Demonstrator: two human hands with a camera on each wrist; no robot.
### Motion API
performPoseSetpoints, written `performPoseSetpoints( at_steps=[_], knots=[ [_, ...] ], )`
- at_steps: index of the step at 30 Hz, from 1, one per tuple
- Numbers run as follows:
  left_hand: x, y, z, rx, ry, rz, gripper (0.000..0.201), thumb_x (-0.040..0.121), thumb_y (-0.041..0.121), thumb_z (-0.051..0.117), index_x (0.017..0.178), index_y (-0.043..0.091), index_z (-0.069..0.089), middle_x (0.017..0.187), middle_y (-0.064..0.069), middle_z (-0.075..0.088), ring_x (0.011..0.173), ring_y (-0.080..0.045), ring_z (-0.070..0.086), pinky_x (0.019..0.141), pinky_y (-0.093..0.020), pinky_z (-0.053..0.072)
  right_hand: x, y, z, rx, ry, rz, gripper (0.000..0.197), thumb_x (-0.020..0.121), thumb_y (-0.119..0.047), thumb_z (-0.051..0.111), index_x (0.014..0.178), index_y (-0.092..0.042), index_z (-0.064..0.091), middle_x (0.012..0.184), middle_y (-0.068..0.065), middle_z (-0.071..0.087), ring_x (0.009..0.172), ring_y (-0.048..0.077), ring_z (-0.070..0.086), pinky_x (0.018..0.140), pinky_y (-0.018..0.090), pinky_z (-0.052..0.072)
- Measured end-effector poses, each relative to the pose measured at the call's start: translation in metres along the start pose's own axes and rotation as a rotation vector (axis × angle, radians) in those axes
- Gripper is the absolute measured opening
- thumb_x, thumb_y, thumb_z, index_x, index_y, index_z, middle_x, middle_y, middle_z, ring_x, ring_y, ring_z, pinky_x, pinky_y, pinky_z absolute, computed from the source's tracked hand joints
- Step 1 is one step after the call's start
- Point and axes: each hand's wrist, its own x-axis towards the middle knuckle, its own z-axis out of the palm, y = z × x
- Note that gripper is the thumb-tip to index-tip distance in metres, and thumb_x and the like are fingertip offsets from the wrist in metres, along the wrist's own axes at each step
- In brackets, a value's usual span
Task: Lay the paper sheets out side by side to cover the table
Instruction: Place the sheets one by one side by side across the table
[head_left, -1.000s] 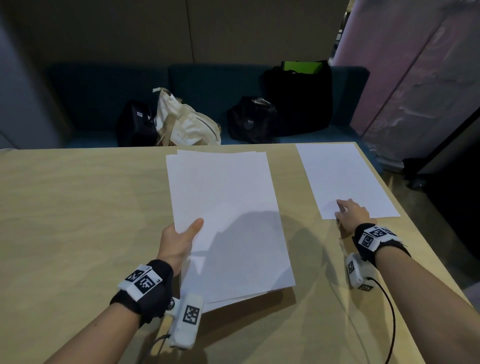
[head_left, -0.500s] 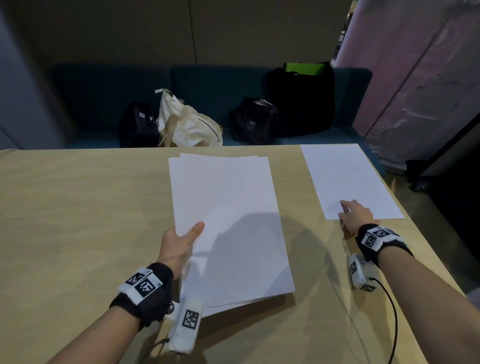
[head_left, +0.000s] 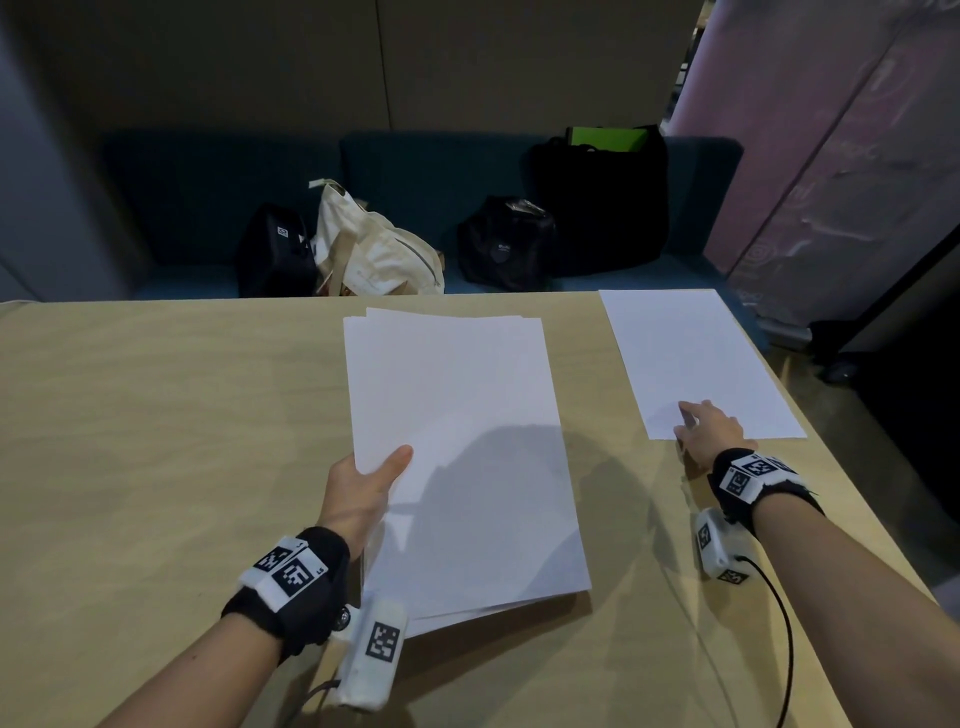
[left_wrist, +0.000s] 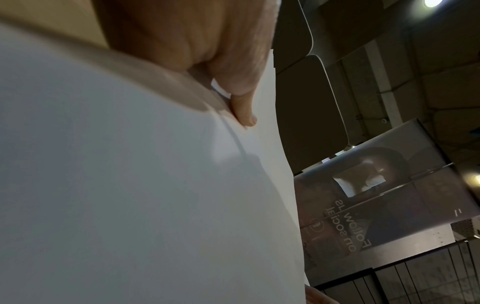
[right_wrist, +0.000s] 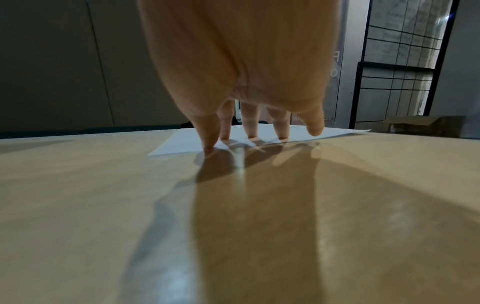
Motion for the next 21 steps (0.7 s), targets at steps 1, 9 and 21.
performPoseSetpoints(
  at_steps=[1, 9, 21],
  knots=[
    [0.000, 0.000, 0.000, -0.003, -0.002, 0.000, 0.032, 0.086, 0.012, 0.063, 0.117, 0.002, 0.060, 0.109, -0.011, 0.066, 0.103, -0.024, 0.061, 0.094, -0.031, 0.044, 0.000, 0.000, 0.000, 0.003, 0.002, -0.005, 0.018, 0.094, -0.021, 0.045, 0.108, -0.018, 0.055, 0.123, 0.010, 0.050, 0.118, 0.035, 0.046, 0.103, 0.053, 0.034],
    [-0.003, 0.001, -0.001, -0.010, 0.001, -0.008, 0.030, 0.086, 0.011, 0.063, 0.115, 0.003, 0.061, 0.108, -0.010, 0.066, 0.103, -0.024, 0.061, 0.095, -0.032, 0.044, 0.002, -0.002, 0.001, 0.050, 0.019, 0.007, 0.027, 0.092, -0.022, 0.047, 0.118, -0.020, 0.056, 0.131, 0.009, 0.050, 0.121, 0.035, 0.046, 0.106, 0.052, 0.030],
    [-0.005, 0.009, 0.006, -0.045, -0.052, -0.010, 0.034, 0.087, 0.015, 0.062, 0.119, 0.005, 0.059, 0.108, -0.005, 0.066, 0.100, -0.020, 0.062, 0.087, -0.028, 0.044, -0.064, -0.073, -0.022, 0.505, -0.057, -0.376, 0.030, 0.094, -0.025, 0.050, 0.111, -0.004, 0.063, 0.100, 0.008, 0.065, 0.085, 0.022, 0.062, 0.072, 0.023, 0.046]
  ],
)
